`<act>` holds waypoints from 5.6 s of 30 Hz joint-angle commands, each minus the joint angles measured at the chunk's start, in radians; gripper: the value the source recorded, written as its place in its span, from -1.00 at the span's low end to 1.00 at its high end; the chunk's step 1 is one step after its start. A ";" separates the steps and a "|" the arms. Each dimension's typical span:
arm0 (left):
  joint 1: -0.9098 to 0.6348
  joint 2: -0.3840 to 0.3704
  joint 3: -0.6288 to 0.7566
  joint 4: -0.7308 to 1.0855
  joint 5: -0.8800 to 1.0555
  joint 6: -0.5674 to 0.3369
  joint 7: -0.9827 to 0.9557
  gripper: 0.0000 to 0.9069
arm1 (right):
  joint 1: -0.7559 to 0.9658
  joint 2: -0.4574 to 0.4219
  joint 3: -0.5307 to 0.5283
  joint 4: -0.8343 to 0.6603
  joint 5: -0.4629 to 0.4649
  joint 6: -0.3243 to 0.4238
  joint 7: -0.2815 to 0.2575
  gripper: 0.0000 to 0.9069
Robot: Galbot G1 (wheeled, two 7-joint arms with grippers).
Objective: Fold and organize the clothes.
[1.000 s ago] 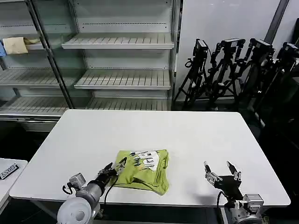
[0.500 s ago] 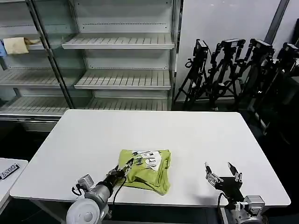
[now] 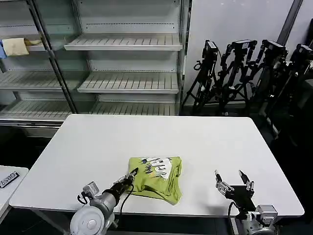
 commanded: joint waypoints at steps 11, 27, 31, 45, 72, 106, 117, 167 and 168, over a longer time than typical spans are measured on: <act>0.042 0.130 -0.233 -0.054 -0.115 0.009 0.010 -0.91 | 0.034 -0.010 0.002 -0.008 0.027 -0.005 0.003 1.00; 0.211 0.689 -0.739 -0.124 0.325 0.143 0.201 -0.91 | 0.160 -0.010 -0.078 -0.051 0.072 0.004 -0.002 1.00; 0.277 0.602 -0.482 -0.179 0.714 0.057 0.218 -0.91 | 0.142 -0.005 -0.077 -0.045 0.062 0.012 -0.004 1.00; -0.060 0.124 0.318 -0.140 1.202 0.052 0.204 -0.91 | 0.063 0.012 -0.043 -0.038 -0.016 0.025 -0.005 1.00; -0.421 -0.120 0.498 0.151 0.749 -0.019 0.099 1.00 | 0.038 0.029 0.001 -0.018 -0.041 0.005 -0.004 1.00; 0.539 -0.071 -0.086 -0.376 1.301 -0.113 0.139 1.00 | 0.083 0.018 -0.097 -0.024 -0.180 0.083 0.005 1.00; 0.418 -0.040 0.016 -0.282 1.475 0.005 0.199 1.00 | 0.065 0.003 -0.088 -0.013 -0.174 0.077 0.002 1.00; 0.164 0.043 -0.035 -0.241 1.040 0.109 -0.044 1.00 | -0.018 0.030 -0.038 0.063 -0.181 0.057 0.007 1.00; 0.164 0.046 -0.036 -0.243 1.041 0.097 -0.042 1.00 | -0.018 0.031 -0.039 0.063 -0.182 0.057 0.007 1.00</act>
